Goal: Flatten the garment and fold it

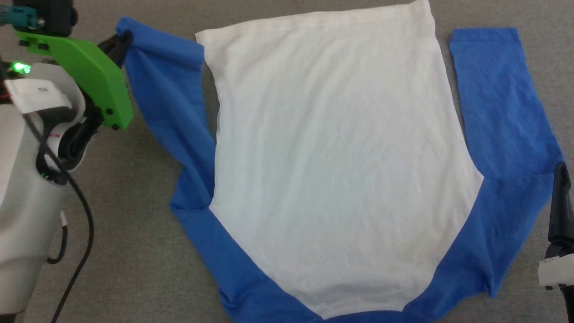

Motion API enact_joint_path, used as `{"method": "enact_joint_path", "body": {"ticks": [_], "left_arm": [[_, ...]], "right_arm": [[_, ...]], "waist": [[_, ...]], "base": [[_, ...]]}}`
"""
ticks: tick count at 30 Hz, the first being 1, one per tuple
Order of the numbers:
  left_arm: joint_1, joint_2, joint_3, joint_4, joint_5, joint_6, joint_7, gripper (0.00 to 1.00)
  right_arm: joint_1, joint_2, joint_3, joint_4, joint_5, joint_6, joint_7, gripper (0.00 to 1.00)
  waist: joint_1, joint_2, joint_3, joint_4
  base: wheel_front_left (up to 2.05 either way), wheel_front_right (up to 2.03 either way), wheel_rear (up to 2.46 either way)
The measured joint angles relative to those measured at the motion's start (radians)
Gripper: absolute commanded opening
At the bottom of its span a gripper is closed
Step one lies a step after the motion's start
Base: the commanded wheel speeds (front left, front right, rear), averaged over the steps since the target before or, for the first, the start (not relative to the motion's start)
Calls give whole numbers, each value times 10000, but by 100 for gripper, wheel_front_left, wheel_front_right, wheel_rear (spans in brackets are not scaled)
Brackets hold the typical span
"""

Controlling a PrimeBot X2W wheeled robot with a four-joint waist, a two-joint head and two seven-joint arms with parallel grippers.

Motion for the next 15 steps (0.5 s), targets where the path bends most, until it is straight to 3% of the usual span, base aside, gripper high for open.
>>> {"method": "enact_joint_path", "body": {"ticks": [7, 15], "left_arm": [[1162, 809, 1147, -552, -481, 466, -541, 0], [3014, 1365, 2276, -1383, -1028, 993, -1126, 0]], "right_arm": [[473, 2, -73, 82, 17, -2, 113, 100], [960, 2, -261, 71, 86, -2, 180, 100]], "waist": [[0, 0, -1026, 178], [-1, 0, -2011, 374]], "base": [[0, 0, 0], [0, 0, 0]]}}
